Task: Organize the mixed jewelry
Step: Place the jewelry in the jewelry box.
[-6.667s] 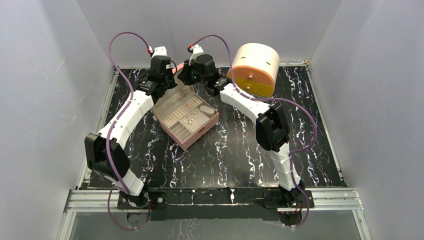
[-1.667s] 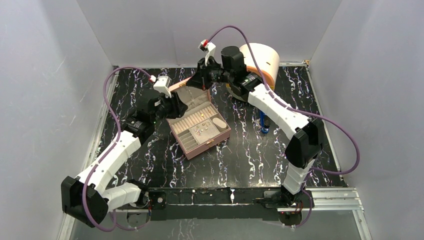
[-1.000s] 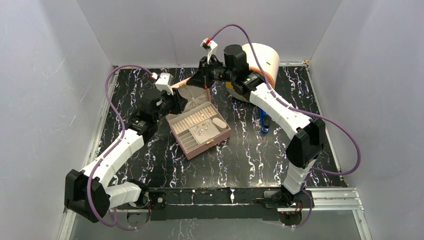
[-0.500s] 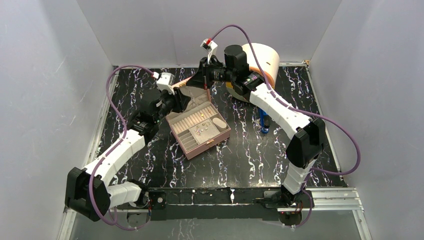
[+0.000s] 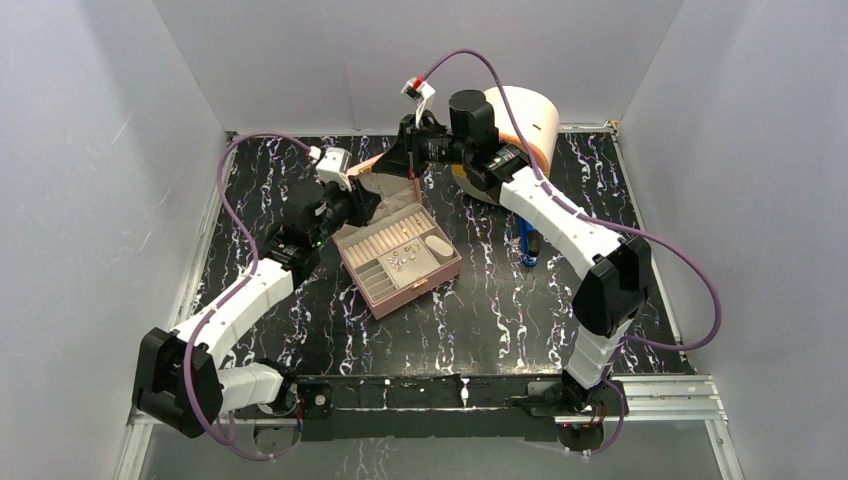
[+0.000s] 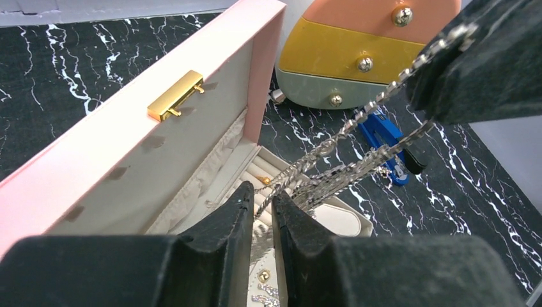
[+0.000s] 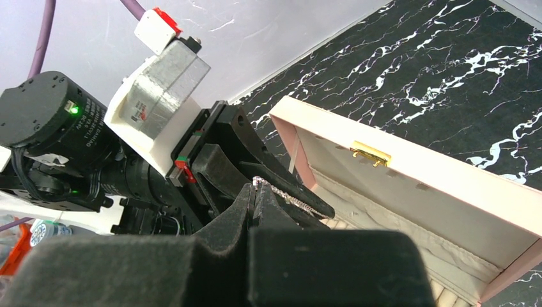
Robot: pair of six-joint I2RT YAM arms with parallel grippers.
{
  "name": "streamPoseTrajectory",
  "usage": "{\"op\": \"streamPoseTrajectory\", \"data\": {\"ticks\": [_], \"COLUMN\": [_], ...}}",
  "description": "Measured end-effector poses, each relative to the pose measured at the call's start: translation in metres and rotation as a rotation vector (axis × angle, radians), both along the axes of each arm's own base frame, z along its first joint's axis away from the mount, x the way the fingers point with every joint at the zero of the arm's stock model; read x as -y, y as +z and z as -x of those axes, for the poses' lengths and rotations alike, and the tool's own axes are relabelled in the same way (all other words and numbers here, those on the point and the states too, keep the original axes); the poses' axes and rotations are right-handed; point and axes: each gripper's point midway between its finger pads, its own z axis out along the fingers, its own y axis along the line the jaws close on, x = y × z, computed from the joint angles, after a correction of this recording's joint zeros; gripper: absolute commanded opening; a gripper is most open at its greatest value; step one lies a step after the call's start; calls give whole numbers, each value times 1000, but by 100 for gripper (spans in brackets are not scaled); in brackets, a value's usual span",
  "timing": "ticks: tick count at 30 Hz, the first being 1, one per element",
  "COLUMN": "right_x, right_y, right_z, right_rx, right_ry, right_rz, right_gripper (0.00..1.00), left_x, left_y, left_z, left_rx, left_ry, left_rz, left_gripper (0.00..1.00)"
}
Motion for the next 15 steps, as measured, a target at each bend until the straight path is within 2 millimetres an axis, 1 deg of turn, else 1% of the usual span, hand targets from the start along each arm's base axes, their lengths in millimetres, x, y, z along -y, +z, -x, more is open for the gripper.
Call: {"op": "streamPoseTrajectory", "data": {"ticks": [4,7,11,15], "right_x": [1,2,5,7], "right_y": [1,1,2,-4], "right_z": [-1,0,-1,-1], "right_rx": [-6,-5,-4,-14], "right_ry": [-2,-4,-9,-16], "right_rz": [-4,-8,-10,-3], "right_gripper": [0,0,0,0], "left_x": [1,1,1,-4], "left_y": [-6,-7,-6,-9], "left_z": [0,0,-1,-3], "left_rx": [-11,-11,-3,-15], "left_ry": [-6,-8,-6,25], "left_rz": [-4,-6,-10,-23], "left_gripper": [8,0,0,0]}}
